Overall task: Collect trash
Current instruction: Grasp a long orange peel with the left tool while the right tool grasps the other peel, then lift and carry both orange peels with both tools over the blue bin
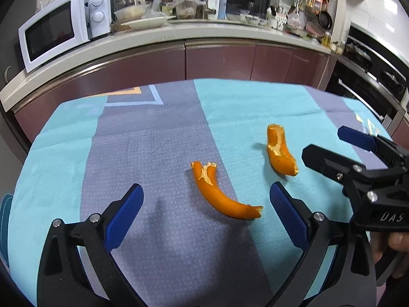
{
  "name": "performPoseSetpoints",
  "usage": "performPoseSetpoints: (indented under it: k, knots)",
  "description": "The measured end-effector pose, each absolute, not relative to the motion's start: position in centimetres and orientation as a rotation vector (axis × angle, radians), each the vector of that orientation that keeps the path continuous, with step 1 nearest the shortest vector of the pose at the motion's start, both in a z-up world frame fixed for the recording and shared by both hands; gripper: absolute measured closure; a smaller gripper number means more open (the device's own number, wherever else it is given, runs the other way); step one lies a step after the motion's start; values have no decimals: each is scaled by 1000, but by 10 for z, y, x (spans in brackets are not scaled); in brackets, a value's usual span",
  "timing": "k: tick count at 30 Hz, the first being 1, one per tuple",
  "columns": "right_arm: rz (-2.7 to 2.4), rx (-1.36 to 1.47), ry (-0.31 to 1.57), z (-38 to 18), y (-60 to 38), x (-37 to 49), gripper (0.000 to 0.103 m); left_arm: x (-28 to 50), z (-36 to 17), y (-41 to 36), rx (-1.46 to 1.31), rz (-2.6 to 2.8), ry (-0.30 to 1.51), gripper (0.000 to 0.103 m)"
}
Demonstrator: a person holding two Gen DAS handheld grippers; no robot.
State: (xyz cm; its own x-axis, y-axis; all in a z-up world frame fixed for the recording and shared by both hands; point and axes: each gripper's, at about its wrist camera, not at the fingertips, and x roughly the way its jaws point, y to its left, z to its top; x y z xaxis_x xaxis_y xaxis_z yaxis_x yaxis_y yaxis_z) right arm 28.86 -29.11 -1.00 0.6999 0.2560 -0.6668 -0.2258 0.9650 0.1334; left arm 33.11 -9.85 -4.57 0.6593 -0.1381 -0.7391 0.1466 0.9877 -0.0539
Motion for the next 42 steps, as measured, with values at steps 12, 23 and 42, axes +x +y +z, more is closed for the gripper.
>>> performPoseSetpoints:
  k: [12, 23, 42]
  knots:
    - [309, 26, 863, -33, -283, 329, 19, 355, -68, -100, -12, -171, 901, 6]
    - [340, -26, 893, -44, -274, 335, 35, 355, -73, -103, -44, -198, 898, 13]
    - [387, -32, 881, -43, -273, 325, 85, 342, -70, -106, -38, -265, 887, 86]
